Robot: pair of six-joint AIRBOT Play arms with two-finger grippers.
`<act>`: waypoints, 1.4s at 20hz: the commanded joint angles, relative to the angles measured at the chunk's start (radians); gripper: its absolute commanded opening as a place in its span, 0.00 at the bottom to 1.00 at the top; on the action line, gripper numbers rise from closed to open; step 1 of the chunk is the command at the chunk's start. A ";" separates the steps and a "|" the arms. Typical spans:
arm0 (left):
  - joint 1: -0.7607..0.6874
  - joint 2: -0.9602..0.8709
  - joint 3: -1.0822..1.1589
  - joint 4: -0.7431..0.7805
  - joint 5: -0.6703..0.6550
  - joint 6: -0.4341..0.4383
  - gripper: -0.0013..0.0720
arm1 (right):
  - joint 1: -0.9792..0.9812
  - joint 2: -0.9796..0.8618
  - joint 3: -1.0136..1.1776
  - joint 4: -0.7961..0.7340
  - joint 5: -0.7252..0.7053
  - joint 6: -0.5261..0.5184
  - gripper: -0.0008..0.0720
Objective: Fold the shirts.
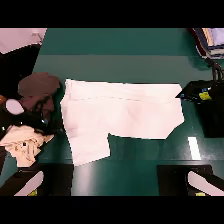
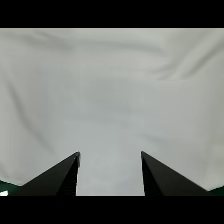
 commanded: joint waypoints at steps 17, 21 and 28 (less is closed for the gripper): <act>0.000 0.074 -0.182 -0.226 0.076 0.133 0.05 | -0.100 0.070 -0.142 -0.017 0.127 0.000 0.63; 0.000 0.074 -0.125 -0.224 0.091 0.133 0.05 | -0.220 0.122 -0.417 -0.047 0.121 0.006 0.81; 0.000 0.074 -0.117 -0.229 0.097 0.132 0.05 | -0.049 0.122 -0.575 0.043 -0.095 -0.020 0.51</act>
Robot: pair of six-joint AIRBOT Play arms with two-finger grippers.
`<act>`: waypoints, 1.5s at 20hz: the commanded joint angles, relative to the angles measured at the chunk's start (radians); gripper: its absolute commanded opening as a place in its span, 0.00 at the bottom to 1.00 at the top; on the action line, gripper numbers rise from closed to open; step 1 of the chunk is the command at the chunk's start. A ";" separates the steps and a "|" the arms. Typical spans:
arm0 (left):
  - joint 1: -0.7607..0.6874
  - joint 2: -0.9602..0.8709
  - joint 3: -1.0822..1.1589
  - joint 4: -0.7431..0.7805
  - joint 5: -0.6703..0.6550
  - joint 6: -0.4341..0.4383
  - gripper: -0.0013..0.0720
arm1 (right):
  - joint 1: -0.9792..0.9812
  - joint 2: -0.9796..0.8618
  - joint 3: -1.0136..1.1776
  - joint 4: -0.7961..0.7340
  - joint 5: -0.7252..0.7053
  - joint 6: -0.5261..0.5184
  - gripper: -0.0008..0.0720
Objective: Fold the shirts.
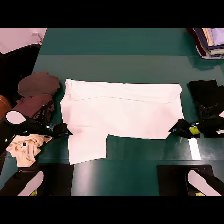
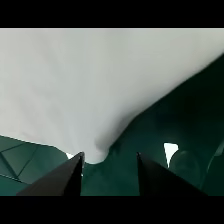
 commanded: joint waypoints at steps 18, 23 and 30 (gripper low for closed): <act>0.000 0.139 0.287 0.077 -0.156 -0.086 0.05 | 0.137 0.193 0.214 -0.197 0.217 0.092 0.03; 0.000 -0.253 0.472 0.075 0.011 0.002 0.05 | 0.233 -0.156 0.460 -0.197 0.095 0.081 0.03; 0.000 -0.706 0.843 -0.019 0.076 0.054 0.06 | 0.237 -0.480 0.774 -0.195 0.105 0.080 0.03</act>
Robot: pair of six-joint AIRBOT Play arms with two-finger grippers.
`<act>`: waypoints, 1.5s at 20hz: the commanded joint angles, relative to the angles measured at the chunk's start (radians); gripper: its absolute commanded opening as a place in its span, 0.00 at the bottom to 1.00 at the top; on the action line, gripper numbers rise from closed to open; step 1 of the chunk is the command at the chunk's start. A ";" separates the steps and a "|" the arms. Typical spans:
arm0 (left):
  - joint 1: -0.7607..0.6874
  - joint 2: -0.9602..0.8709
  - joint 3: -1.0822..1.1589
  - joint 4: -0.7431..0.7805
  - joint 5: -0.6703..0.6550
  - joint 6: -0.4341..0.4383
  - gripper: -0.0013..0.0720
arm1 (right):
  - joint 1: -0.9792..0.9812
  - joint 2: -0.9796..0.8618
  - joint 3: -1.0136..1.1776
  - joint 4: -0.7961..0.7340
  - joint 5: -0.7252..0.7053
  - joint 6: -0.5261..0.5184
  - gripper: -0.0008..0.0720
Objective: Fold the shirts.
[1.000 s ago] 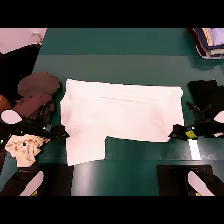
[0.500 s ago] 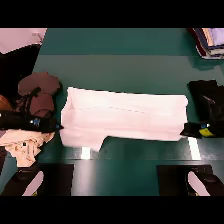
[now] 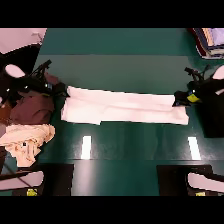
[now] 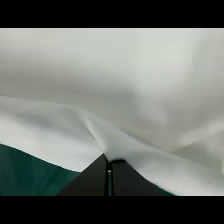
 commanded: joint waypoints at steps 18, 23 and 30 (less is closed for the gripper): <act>-0.127 -0.156 0.227 -0.056 -0.071 0.024 0.06 | -0.378 0.085 -0.247 0.158 -0.070 -0.164 0.86; -0.269 -0.156 0.227 -0.056 -0.035 0.014 0.06 | -0.517 -0.023 -0.267 0.273 -0.092 -0.304 0.94; -0.349 -0.156 0.227 -0.056 0.003 -0.023 0.06 | -0.439 -0.251 -0.114 0.367 -0.011 -0.375 0.94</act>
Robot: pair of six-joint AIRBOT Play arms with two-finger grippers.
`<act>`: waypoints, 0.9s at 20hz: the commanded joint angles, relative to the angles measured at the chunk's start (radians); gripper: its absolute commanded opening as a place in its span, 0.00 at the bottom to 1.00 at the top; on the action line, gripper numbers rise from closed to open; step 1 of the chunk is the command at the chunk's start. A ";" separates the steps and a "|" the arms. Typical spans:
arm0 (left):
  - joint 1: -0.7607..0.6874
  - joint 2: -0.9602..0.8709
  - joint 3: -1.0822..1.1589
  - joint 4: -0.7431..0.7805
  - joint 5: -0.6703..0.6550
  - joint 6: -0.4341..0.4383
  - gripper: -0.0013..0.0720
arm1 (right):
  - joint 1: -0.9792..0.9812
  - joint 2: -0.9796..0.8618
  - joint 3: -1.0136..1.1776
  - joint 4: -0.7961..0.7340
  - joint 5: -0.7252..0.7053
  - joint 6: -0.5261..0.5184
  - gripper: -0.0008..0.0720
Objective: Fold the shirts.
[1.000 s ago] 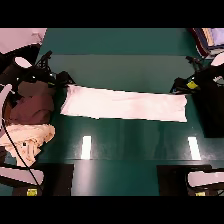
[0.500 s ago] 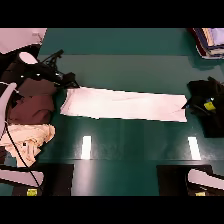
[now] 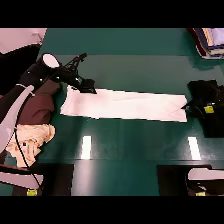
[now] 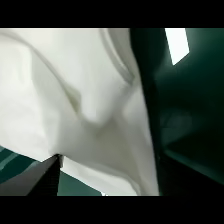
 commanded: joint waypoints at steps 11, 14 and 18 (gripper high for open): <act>-0.156 -0.038 0.005 0.002 0.215 -0.118 0.05 | 0.120 -0.087 0.205 0.035 0.050 -0.049 0.03; -0.220 -0.147 0.089 0.002 0.215 -0.129 0.05 | 0.163 -0.016 0.314 0.036 0.121 0.047 0.03; -0.287 -0.315 0.265 0.002 0.169 -0.144 0.05 | 0.301 0.071 0.476 0.037 0.163 0.137 0.03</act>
